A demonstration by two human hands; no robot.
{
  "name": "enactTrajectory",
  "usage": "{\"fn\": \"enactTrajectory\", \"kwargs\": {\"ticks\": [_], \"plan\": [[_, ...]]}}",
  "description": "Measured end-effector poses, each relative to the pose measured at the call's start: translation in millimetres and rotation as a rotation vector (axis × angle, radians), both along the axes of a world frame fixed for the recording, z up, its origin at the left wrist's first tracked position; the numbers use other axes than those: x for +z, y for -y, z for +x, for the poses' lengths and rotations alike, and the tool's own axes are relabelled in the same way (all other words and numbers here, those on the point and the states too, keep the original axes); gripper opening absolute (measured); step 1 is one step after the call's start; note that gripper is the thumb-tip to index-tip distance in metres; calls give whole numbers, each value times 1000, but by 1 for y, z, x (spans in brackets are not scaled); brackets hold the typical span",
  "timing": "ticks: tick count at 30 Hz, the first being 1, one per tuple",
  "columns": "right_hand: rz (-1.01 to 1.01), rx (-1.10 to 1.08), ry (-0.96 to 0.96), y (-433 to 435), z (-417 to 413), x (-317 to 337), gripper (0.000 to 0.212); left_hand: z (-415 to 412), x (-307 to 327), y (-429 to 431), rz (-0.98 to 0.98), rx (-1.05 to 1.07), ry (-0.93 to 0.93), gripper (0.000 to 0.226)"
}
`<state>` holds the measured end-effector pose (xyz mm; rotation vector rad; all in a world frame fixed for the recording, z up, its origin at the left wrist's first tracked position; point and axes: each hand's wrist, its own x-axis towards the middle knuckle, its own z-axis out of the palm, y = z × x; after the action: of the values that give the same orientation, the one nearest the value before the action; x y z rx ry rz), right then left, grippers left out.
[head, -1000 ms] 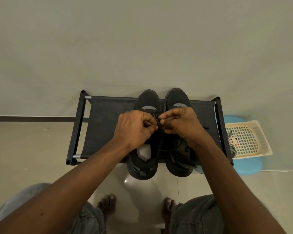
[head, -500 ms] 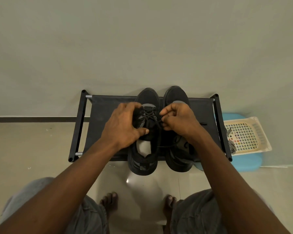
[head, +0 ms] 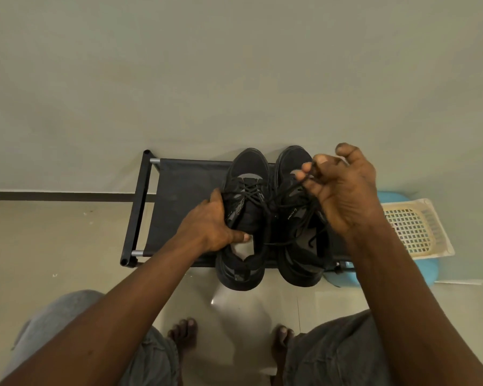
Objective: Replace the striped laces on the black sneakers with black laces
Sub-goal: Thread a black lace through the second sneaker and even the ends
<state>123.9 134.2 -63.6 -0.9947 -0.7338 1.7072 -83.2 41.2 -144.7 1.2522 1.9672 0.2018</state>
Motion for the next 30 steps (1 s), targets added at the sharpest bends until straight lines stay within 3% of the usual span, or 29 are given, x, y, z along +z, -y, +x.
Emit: {"fn": "enactTrajectory", "kwargs": {"ticks": [2,4,6,8,10,12,15,18,21,26,28,30], "plan": [[-11,-1,-93,-5,8,5,32,1,-1,0,-9,12,7,117],[-20,45,-19,-9,16,6,30,2,-2,-1,-14,16,3,116],[54,167,326,-11,20,-2,29,3,-3,-1,-18,1,-13,116],[250,320,833,-9,18,-16,29,3,-4,-1,-12,-18,-36,117],[428,521,1206,-3,10,-29,31,6,-3,-1,11,-23,-62,114],[486,665,1369,4,0,-35,30,10,-2,-2,49,-1,-88,108],[477,696,1467,5,-8,-33,16,15,-3,-3,91,39,-105,94],[454,685,1369,4,-4,-30,12,19,-6,-4,81,67,-91,91],[426,532,1171,0,1,-25,14,22,-4,-3,80,82,-86,100],[37,230,184,-7,3,-9,11,21,-1,-3,63,94,-70,101],[-24,147,-85,-10,7,-7,8,22,1,-2,54,98,-63,103],[-42,99,-230,-12,11,-5,7,22,1,-2,53,98,-66,102]]}}
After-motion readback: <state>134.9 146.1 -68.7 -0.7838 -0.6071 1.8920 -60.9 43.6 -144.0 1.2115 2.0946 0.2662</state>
